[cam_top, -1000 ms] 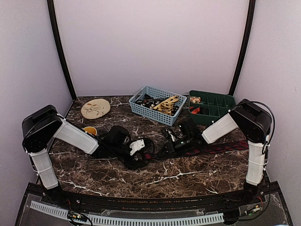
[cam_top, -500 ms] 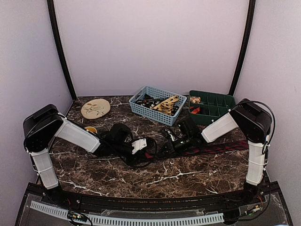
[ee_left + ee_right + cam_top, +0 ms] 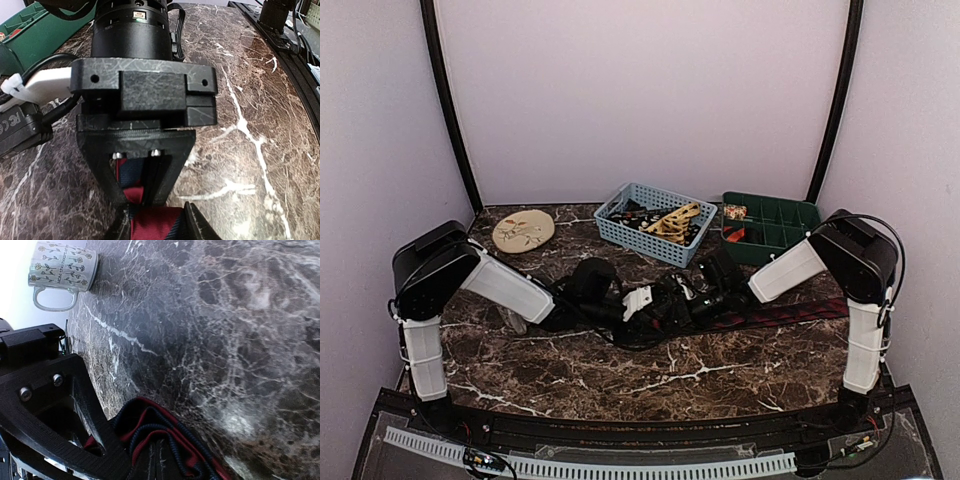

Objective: Roll the ties
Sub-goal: Roll the tie at the center of the board.

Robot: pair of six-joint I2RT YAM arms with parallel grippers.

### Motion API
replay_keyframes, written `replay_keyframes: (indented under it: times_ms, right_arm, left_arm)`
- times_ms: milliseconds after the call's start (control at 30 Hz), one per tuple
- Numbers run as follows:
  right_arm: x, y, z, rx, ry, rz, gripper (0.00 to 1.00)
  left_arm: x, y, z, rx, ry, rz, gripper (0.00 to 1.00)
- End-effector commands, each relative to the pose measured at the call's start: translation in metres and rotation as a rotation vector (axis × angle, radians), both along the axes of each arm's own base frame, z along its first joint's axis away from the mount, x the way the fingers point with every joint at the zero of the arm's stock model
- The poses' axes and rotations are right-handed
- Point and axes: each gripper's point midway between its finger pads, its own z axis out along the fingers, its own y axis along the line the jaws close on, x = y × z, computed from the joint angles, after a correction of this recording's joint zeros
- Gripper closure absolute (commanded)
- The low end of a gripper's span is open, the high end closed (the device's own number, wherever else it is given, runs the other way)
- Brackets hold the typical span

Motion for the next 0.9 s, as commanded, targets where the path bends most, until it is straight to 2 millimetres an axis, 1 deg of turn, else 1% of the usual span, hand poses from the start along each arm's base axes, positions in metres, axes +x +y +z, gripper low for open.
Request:
replay_keyframes:
  times_ms: [0, 167, 300, 367, 467, 600, 667, 767, 867]
  right_arm:
    - [-0.013, -0.030, -0.048, -0.179, 0.097, -0.064, 0.99]
    - [-0.007, -0.023, -0.023, -0.115, 0.057, -0.070, 0.98]
    - [0.000, -0.021, -0.001, -0.075, 0.021, -0.081, 0.96]
    - [0.003, -0.022, 0.010, -0.059, 0.005, -0.086, 0.94]
    - [0.008, -0.026, 0.023, -0.045, -0.017, -0.094, 0.90]
    - [0.011, -0.038, 0.037, -0.034, -0.024, -0.115, 0.82]
    - [0.013, -0.048, 0.036, -0.052, -0.017, -0.135, 0.80]
    - [0.012, -0.061, 0.025, -0.100, -0.002, -0.154, 0.78]
    - [0.011, -0.063, 0.016, -0.118, 0.017, -0.152, 0.77]
  left_arm:
    - [0.002, -0.015, 0.003, -0.060, 0.020, -0.010, 0.67]
    - [0.003, -0.007, -0.009, -0.012, 0.018, 0.005, 0.68]
    - [0.000, 0.004, -0.019, 0.037, 0.015, 0.014, 0.70]
    - [-0.001, 0.010, -0.021, 0.046, 0.016, 0.023, 0.70]
    - [0.001, 0.017, -0.021, 0.054, 0.014, 0.039, 0.70]
    - [0.000, 0.020, -0.021, 0.061, 0.019, 0.036, 0.70]
    - [0.001, 0.020, -0.021, 0.061, 0.018, 0.036, 0.70]
    - [0.001, 0.020, -0.021, 0.061, 0.017, 0.031, 0.70]
    - [0.001, 0.019, -0.021, 0.062, 0.014, 0.030, 0.70]
